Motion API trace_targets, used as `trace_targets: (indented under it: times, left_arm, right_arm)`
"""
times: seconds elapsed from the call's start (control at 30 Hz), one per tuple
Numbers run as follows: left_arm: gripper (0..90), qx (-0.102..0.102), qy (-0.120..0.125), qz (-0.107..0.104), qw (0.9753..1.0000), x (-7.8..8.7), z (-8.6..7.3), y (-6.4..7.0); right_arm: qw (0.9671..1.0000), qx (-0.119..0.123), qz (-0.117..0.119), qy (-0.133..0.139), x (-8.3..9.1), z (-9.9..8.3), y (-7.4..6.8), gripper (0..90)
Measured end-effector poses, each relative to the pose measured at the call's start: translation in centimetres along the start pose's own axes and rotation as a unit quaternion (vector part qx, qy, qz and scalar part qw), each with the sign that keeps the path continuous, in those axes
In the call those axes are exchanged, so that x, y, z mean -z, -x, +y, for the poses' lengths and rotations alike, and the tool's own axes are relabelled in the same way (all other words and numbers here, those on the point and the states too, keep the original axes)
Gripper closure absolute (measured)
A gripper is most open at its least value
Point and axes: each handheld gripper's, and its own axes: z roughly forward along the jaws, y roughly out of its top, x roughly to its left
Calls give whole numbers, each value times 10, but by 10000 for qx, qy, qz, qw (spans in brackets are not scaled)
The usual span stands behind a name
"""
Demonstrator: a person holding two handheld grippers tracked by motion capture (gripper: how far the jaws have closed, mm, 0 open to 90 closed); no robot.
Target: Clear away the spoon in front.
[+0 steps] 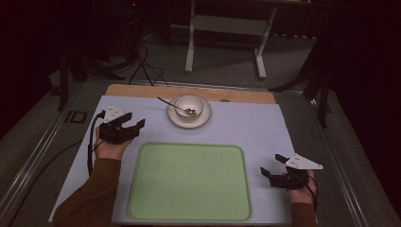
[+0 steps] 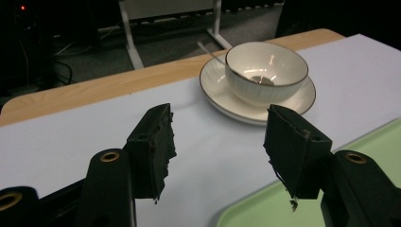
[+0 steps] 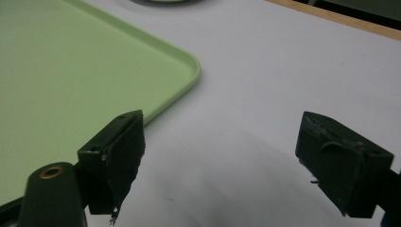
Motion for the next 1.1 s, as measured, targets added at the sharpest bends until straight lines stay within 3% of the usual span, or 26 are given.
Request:
trace_targets:
  times: [0.4,0.73,1.1]
  left_arm:
    - [428,63,265,-8,9996,-16,18,4]
    - [428,-119,245,-88,9996,-34,32,10]
    - [427,-35,197,-134,9997,-54,42,11]
  right_arm:
    - [10000,13,0,-10,0,0,0,162]
    - [10000,13,3,-4,0,0,0,162]
    - [10000,29,4,-17,0,0,0,162]
